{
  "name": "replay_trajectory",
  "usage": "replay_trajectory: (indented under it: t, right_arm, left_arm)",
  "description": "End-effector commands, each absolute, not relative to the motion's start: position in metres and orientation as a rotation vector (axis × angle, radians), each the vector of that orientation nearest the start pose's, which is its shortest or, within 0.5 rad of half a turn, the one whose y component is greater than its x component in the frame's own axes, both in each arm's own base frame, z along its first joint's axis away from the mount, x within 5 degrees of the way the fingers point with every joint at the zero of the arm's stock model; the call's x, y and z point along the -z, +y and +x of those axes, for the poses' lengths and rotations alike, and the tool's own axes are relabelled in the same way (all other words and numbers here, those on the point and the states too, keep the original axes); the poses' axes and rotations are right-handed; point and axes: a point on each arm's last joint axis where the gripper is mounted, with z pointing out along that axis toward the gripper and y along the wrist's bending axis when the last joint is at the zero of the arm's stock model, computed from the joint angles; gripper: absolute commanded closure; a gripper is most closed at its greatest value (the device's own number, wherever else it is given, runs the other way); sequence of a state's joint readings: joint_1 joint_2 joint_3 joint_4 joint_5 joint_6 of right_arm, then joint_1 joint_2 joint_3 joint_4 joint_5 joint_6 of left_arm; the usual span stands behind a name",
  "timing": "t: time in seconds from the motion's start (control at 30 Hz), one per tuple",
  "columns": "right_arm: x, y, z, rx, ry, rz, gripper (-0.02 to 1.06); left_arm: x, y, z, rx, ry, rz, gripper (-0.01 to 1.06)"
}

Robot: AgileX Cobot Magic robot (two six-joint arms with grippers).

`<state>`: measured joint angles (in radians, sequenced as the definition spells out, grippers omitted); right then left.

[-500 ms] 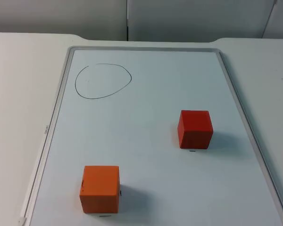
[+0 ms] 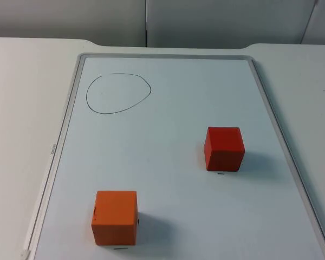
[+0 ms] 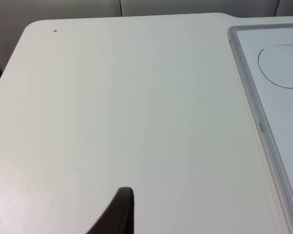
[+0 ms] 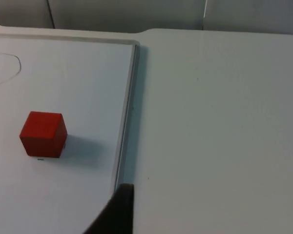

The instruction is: Pick up one cube with the left hand and another cube with the right hand. First place the cube in the right hand at the target position, then stack the cube in the left hand on top.

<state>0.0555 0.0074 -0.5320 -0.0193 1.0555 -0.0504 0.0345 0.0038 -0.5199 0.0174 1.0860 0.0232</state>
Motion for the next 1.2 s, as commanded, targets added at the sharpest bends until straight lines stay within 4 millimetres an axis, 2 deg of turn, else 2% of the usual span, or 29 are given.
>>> replay_trajectory:
  t: [0.0, 0.17, 0.3, 0.33, 0.5, 0.53, 0.67, 0.7, 0.83, 0.87, 1.0, 1.03, 1.07, 1.17]
  right_arm:
    - [-0.3, 0.001, 0.001, -0.001, 1.994, -0.111, 0.0]
    - [-0.313, 0.003, 0.019, -0.007, 2.024, -0.144, 0.0]
    - [-0.336, 0.01, 0.047, -0.056, 1.998, -0.195, 0.0]
    - [-0.336, 0.01, 0.047, -0.056, 1.998, -0.195, 0.0]
    - [-0.363, 0.021, 0.088, -0.155, 2.018, -0.278, 0.0]
    - [-0.363, 0.021, 0.088, -0.155, 2.018, -0.278, 0.0]
    - [-0.385, 0.033, 0.134, -0.278, 2.051, -0.342, 0.02]
    - [-0.385, 0.033, 0.134, -0.278, 2.051, -0.342, 0.02]
    - [-0.399, 0.047, 0.176, -0.374, 2.077, -0.403, 0.02]
    - [-0.399, 0.047, 0.176, -0.374, 2.077, -0.403, 0.02]
    - [-0.401, 0.072, 0.216, -0.435, 2.119, -0.51, 0.02]
    - [-0.399, 0.081, 0.223, -0.456, 2.132, -0.536, 0.02]
    - [-0.399, 0.081, 0.223, -0.456, 2.132, -0.536, 0.02]
    - [-0.383, 0.107, 0.25, -0.524, 2.202, -0.569, 0.02]
  left_arm:
    - [-0.28, 0.001, -0.007, -0.05, 2.048, -0.018, 0.0]
    - [-0.28, 0.001, -0.007, -0.05, 2.048, -0.018, 0.0]
    - [-0.28, 0.001, -0.007, -0.05, 2.048, -0.018, 0.0]
    - [-0.28, 0.001, -0.007, -0.05, 2.048, -0.018, 0.0]
    - [-0.28, 0.001, -0.007, -0.05, 2.048, -0.018, 0.0]
    - [-0.28, 0.001, -0.007, -0.05, 2.048, -0.018, 0.0]
    - [-0.28, 0.001, -0.007, -0.05, 2.048, -0.018, 0.0]
    - [-0.28, 0.001, -0.007, -0.05, 2.048, -0.018, 0.0]
    - [-0.28, 0.001, -0.007, -0.05, 2.048, -0.018, 0.0]
    - [-0.28, 0.001, -0.007, -0.05, 2.048, -0.018, 0.0]
    - [-0.28, 0.001, -0.007, -0.05, 2.048, -0.018, 0.0]
    - [-0.28, 0.001, -0.007, -0.05, 2.048, -0.018, 0.0]
    - [-0.28, 0.001, -0.007, -0.05, 2.048, -0.018, 0.0]
    - [-0.28, 0.001, -0.007, -0.05, 2.048, -0.018, 0.0]
